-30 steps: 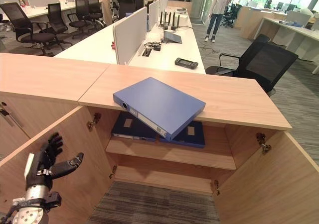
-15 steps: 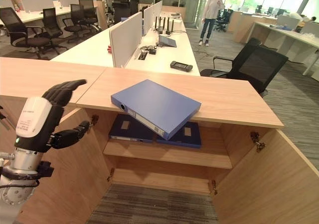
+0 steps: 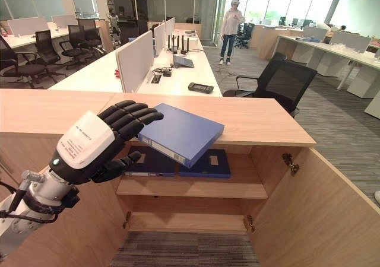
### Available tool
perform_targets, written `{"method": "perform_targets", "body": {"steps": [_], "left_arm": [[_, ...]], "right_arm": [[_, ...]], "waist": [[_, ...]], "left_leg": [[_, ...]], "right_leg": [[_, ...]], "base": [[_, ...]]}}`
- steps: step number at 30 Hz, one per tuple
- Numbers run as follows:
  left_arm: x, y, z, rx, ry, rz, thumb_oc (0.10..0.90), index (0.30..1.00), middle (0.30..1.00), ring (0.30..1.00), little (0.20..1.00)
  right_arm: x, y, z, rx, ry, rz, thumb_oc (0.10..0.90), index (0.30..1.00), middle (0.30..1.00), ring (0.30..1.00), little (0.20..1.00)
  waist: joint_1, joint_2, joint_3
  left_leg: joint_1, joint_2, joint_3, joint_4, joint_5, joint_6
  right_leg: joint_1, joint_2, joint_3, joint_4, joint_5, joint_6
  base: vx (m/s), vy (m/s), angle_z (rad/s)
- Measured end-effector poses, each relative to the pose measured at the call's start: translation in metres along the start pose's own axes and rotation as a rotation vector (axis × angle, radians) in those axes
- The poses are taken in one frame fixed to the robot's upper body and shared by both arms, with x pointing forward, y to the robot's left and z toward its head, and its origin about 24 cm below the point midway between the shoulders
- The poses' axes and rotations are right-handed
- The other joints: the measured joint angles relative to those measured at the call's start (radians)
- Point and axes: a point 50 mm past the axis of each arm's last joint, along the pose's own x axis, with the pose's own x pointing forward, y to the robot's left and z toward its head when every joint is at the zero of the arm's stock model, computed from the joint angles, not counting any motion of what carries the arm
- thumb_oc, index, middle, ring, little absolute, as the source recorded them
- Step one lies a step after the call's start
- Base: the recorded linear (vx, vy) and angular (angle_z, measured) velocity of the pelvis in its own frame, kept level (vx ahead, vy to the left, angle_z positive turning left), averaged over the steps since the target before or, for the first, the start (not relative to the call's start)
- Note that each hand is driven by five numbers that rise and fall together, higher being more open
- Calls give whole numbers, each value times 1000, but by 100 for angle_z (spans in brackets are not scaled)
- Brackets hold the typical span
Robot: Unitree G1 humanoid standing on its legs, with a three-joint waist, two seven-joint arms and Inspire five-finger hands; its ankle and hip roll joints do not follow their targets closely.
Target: Put the empty folder in the office cabinet
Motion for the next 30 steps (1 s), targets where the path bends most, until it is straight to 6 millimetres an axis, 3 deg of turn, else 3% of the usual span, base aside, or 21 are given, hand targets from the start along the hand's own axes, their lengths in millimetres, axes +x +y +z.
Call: {"method": "perform_targets", "body": {"steps": [5, 14, 20, 30], "left_arm": [[4, -6, 2, -20, -20, -41, 800, 900, 900, 900, 900], [3, -27, -15, -48, 63, -94, 800, 900, 900, 900, 900], [9, -28, -26, -21, 104, -90, 800, 900, 900, 900, 900], [15, -48, -26, -30, 106, -137, 800, 900, 900, 900, 900]], "right_arm": [[0, 0, 0, 0, 1, 0, 800, 900, 900, 900, 900], [0, -2, 0, -2, 4, -3, 800, 900, 900, 900, 900], [0, -2, 0, -2, 5, -3, 800, 900, 900, 900, 900], [1, -6, -2, -7, 19, -11, 800, 900, 900, 900, 900]], "waist": [[-12, 5, -8], [-28, 15, -17], [-32, 15, -18], [-56, 18, -40]], "left_leg": [[1, 0, 4, 0, 0, 1], [8, 3, 20, 0, -3, 7], [11, 3, 22, -1, -3, 7], [13, 5, 26, -1, -4, 7]], "right_leg": [[-2, 0, 5, 0, 3, -1], [-5, 0, 22, 0, 9, -3], [-5, 1, 27, 0, 11, -3], [-6, 2, 30, 0, 11, -3]], "base": [[1, 1, -1], [1, 1, -5], [1, 2, -1], [0, 0, 0]]}}
